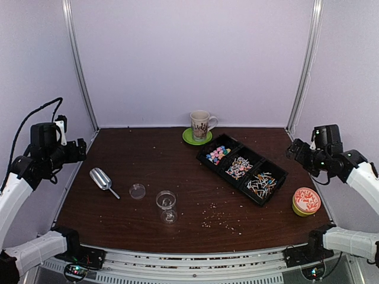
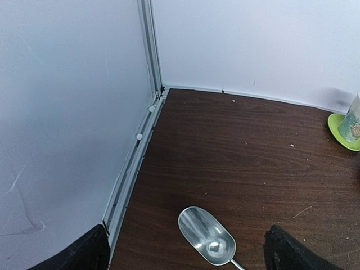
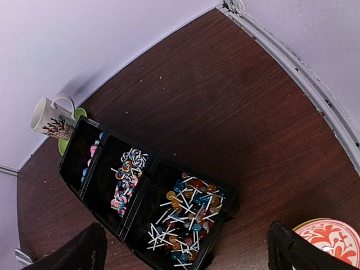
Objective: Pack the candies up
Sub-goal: Adjust the plate at the center of the board, then move the plate to the center of the board.
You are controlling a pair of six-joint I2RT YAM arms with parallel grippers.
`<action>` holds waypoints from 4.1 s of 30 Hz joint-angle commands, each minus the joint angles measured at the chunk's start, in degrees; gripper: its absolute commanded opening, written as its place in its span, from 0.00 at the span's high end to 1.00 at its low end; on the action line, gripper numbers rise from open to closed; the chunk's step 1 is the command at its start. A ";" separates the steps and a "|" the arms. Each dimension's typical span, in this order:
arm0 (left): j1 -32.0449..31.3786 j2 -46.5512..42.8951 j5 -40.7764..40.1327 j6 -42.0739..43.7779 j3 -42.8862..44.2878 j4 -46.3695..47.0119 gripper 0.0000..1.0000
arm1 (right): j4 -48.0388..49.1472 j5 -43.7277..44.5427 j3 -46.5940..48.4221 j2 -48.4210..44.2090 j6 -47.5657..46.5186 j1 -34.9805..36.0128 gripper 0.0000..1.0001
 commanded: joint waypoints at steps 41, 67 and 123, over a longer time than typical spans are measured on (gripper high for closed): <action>0.53 0.35 2.14 -0.65 -0.17 0.66 0.02 | 9.63 14.22 18.05 48.15 9.37 16.18 0.13; 0.54 -0.01 2.15 -0.62 -0.31 0.75 0.02 | 9.04 16.39 17.88 48.90 5.24 19.53 0.56; 0.58 -0.70 2.69 -0.45 -0.44 0.83 0.02 | 0.91 23.08 28.68 55.15 0.95 28.11 0.38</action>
